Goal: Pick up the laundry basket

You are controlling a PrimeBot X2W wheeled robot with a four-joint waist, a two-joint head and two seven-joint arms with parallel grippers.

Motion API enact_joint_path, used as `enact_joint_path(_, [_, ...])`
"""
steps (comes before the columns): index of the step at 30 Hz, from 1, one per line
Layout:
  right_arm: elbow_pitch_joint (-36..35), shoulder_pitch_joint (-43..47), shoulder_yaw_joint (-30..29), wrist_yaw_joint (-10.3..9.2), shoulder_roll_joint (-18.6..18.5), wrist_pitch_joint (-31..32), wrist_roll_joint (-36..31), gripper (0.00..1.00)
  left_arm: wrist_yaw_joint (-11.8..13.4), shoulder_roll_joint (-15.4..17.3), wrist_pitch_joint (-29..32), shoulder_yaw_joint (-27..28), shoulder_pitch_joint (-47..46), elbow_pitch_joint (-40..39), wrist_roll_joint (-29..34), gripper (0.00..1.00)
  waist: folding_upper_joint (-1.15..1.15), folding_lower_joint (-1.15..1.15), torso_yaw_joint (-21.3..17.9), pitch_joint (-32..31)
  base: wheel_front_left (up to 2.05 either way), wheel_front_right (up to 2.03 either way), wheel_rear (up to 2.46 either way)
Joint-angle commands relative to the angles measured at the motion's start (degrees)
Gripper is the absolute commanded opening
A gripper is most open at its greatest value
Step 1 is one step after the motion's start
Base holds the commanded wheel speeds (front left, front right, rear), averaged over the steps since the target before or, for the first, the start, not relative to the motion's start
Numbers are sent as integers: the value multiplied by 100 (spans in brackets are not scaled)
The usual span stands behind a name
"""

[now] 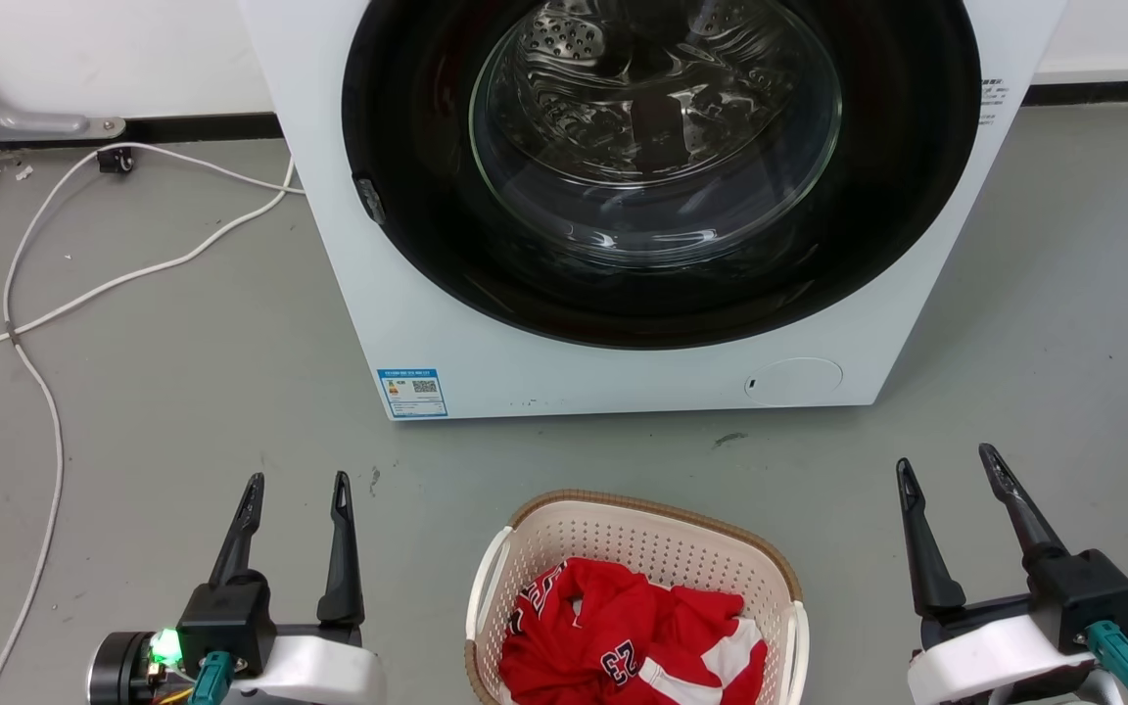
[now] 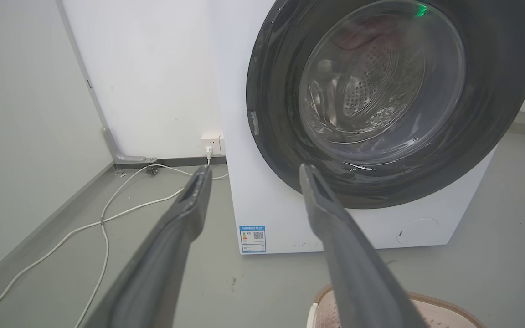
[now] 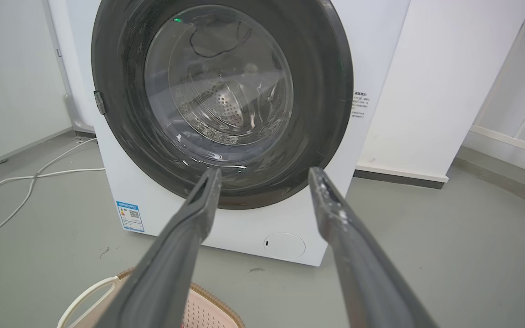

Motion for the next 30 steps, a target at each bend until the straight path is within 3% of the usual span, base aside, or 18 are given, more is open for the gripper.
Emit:
enact_joint_path(1, [-6,-13,7,-4,-23,-16,-17,100,-12,7,-30,19,-22,25,-19,100,0,0,-3,8,0,0,0])
enact_joint_path(8, [8,-252,8,-4,-23,-16,55,100,-188,43,-24,142,-362,147,-49,100,0,0,-68,245,0,0,0])
enact_joint_path(14, [501,-495,185,-4,-21,-15,-70,100,-384,201,-24,227,-824,685,-1,100,0,0,-161,520,0,0,0])
enact_joint_path(30, [3239,-1723,762,-4,-17,-15,-332,100,-833,794,-24,-474,-2648,3364,-158,100,0,0,-411,1447,0,0,0])
